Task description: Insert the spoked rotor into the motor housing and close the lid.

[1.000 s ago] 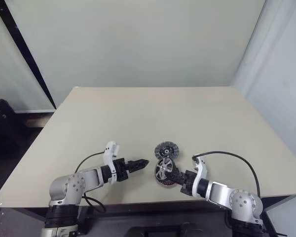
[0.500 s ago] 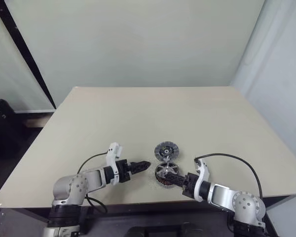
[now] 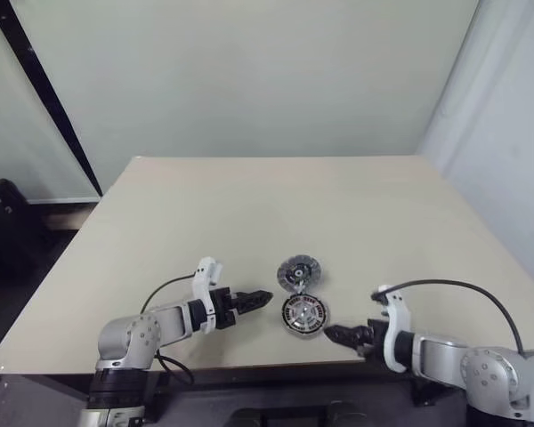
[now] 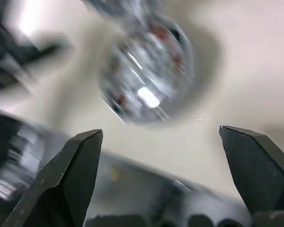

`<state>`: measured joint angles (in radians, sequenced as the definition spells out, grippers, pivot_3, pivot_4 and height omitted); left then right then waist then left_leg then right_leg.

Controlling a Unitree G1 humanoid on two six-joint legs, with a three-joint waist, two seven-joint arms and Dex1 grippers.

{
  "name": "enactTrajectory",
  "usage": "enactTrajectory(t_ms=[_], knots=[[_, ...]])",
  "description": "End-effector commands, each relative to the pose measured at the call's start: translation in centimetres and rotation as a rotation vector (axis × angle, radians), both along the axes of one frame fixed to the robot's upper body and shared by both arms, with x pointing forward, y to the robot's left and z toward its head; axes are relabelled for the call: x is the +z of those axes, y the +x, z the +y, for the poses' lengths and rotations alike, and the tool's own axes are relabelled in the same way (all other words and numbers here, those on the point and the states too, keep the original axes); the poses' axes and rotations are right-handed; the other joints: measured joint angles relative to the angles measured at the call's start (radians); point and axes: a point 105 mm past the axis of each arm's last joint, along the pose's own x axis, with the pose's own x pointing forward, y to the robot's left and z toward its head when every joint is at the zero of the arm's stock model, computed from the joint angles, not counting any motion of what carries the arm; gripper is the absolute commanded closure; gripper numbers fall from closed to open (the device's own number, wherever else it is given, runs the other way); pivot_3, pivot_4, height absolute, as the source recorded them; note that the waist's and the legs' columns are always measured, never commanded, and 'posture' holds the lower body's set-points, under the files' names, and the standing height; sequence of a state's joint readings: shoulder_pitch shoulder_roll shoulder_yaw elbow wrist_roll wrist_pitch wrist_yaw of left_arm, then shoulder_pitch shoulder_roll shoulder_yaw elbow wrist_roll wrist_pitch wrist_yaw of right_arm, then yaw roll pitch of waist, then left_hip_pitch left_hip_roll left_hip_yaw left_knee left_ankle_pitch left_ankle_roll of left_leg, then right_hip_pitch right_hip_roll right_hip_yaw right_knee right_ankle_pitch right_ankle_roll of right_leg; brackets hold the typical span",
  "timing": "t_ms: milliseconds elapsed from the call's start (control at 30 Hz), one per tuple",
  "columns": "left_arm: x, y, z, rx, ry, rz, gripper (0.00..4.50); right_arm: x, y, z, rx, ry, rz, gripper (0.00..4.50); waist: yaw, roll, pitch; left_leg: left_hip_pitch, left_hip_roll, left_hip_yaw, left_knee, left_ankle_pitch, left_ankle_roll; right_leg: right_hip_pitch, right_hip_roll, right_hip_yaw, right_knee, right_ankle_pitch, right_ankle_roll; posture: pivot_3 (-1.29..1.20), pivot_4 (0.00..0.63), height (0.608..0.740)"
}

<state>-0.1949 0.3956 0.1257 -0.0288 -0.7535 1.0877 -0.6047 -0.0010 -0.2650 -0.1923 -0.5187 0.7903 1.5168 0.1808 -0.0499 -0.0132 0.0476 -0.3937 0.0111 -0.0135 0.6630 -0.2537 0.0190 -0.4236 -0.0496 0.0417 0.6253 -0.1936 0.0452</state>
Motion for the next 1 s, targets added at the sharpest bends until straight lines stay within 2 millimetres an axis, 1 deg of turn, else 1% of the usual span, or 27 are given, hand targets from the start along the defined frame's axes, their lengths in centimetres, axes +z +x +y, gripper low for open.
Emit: enactTrajectory(t_ms=[33,100,167,233,333,367,400,467,500,633,767,800,867,1000], knots=[[0.9,0.5,-0.3,-0.014,-0.006,-0.043,0.00,0.6,0.7,-0.4,0.042,-0.131,-0.121,0.18,-0.001,0.000,0.000,0.000,0.000,0.000,0.000,0.000,0.000,0.000,0.000,0.000,0.000,0.000,0.000,0.00,0.000,0.740],[0.9,0.6,-0.3,-0.017,-0.006,-0.045,0.00,1.4,2.3,-0.2,0.026,-0.163,-0.265,0.55,-0.001,0.000,0.000,0.001,0.001,0.001,0.000,0.000,0.001,0.000,0.001,0.000,0.000,0.000,0.000,0.00,0.000,0.740],[0.9,0.5,-0.4,-0.033,0.004,-0.050,0.00,2.5,3.3,1.2,0.050,-0.138,-0.390,1.03,-0.001,0.000,0.000,0.001,0.001,0.001,0.001,0.001,0.001,0.000,0.001,0.000,0.000,0.000,0.000,0.00,0.000,0.740],[0.5,-0.1,-0.6,-0.086,0.062,-0.075,0.00,3.1,3.9,2.6,0.095,-0.137,-0.486,1.76,0.000,0.000,0.000,0.001,0.001,0.001,0.001,0.001,0.002,0.000,0.001,0.000,0.000,0.000,0.000,0.00,0.000,0.740],[0.1,-0.9,-0.8,-0.173,0.137,-0.154,0.00,3.2,4.3,3.9,0.163,-0.158,-0.584,2.85,-0.001,0.000,0.000,0.000,0.000,0.001,0.002,0.001,0.002,0.001,0.001,0.001,-0.001,0.000,0.000,0.00,0.000,0.740],[0.0,-1.1,-0.9,-0.203,0.164,-0.191,0.00,3.1,4.4,4.3,0.176,-0.160,-0.608,3.12,0.000,0.000,0.000,0.000,0.000,0.002,0.002,0.001,0.002,0.001,0.000,0.001,-0.001,0.000,0.000,0.00,0.000,0.740],[-0.1,-1.3,-0.9,-0.231,0.187,-0.225,0.00,2.8,4.5,4.7,0.188,-0.167,-0.621,3.53,0.000,0.000,0.000,0.000,0.000,0.002,0.002,0.001,0.002,0.001,0.000,0.002,-0.001,0.000,0.000,0.00,0.000,0.740],[-0.3,-1.6,-0.9,-0.259,0.205,-0.241,0.00,2.2,4.9,5.0,0.193,-0.180,-0.640,4.21,0.001,0.000,0.000,-0.001,-0.001,0.002,0.002,0.001,0.002,0.000,-0.001,0.002,-0.002,0.000,0.000,0.00,0.000,0.740],[-0.2,-1.6,-0.9,-0.257,0.197,-0.243,0.00,1.8,5.1,5.1,0.190,-0.182,-0.640,4.47,0.001,0.000,0.000,-0.001,-0.001,0.001,0.002,0.001,0.002,0.000,-0.001,0.002,-0.001,0.000,0.000,0.00,0.000,0.740],[-0.1,-1.3,-0.9,-0.241,0.184,-0.245,0.00,-0.3,5.4,5.6,0.194,-0.189,-0.611,4.47,0.000,0.000,0.000,0.000,0.000,0.002,0.002,0.001,0.002,0.001,0.000,0.002,-0.001,0.000,0.000,0.00,0.000,0.740],[0.0,-1.2,-1.0,-0.237,0.187,-0.247,0.00,-3.6,4.6,5.8,0.250,-0.237,-0.528,4.47,0.000,-0.001,0.000,0.000,0.001,0.001,0.003,0.002,0.002,0.001,0.000,0.001,0.000,0.000,0.000,0.00,0.000,0.740],[0.1,-1.2,-1.0,-0.236,0.189,-0.247,0.00,-4.1,4.3,5.7,0.266,-0.251,-0.523,4.47,0.000,-0.001,-0.001,0.001,0.001,0.002,0.003,0.002,0.002,0.001,0.000,0.002,0.000,0.000,0.000,0.00,0.000,0.740],[0.1,-1.1,-0.9,-0.232,0.190,-0.248,0.00,-4.0,4.3,5.7,0.257,-0.245,-0.528,4.47,0.000,-0.002,-0.002,0.001,0.001,0.001,0.003,0.002,0.002,0.002,0.000,0.001,0.000,0.000,0.000,0.00,0.000,0.740],[0.1,-1.1,-0.8,-0.227,0.194,-0.245,0.00,-1.9,5.0,5.6,0.204,-0.187,-0.585,4.47,0.000,-0.002,-0.002,0.002,0.001,0.001,0.003,0.002,0.002,0.002,0.000,0.001,0.000,0.000,0.000,0.00,0.000,0.740]])
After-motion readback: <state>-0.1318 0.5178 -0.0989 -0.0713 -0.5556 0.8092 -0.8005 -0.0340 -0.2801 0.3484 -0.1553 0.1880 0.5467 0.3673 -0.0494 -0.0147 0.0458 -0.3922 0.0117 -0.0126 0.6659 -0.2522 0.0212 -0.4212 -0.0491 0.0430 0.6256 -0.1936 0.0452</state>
